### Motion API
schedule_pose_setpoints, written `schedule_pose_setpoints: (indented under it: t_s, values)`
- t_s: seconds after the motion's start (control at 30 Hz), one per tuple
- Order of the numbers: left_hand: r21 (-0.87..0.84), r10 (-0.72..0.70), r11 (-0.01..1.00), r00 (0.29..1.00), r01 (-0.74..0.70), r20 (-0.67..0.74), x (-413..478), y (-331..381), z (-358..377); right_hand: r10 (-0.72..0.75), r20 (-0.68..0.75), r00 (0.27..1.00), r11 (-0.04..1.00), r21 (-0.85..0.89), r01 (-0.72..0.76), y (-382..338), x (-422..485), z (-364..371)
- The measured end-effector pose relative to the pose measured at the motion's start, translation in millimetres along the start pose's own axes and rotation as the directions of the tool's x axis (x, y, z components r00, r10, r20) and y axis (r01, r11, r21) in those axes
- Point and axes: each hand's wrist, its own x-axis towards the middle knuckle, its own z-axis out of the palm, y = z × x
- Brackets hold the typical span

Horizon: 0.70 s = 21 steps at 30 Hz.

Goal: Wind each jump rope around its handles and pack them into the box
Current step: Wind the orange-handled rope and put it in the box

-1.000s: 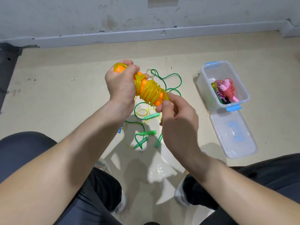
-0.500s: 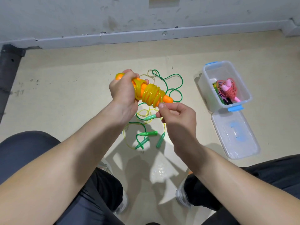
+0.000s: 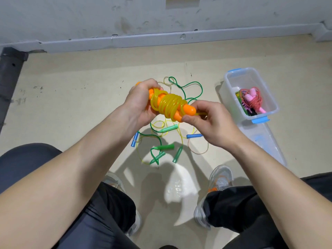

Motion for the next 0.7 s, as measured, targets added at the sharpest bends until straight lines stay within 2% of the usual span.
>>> schedule_pose_setpoints:
  t_s: [0.13, 0.33, 0.57, 0.7]
  values:
    - [0.011, -0.110, 0.994, 0.991, 0.109, 0.080, -0.7, -3.3, -2.9, -0.112, 0.196, 0.974, 0.991, 0.091, 0.096, -5.5, 0.1, -8.0]
    - [-0.030, -0.141, 0.988, 0.968, 0.150, 0.207, -3.9, -7.4, -5.4, -0.068, 0.345, 0.936, 0.975, 0.223, -0.011, -9.9, 2.0, -15.4]
    - [-0.059, -0.099, 0.991, 0.946, 0.122, 0.307, -4.5, -7.1, -3.9, -0.054, 0.406, 0.912, 0.964, 0.259, -0.058, -11.9, 1.4, -23.0]
    - [-0.092, -0.100, 0.986, 0.938, 0.138, 0.331, -3.9, -7.0, -4.5, -0.060, 0.346, 0.936, 0.974, 0.226, -0.021, -9.8, 1.6, -18.3]
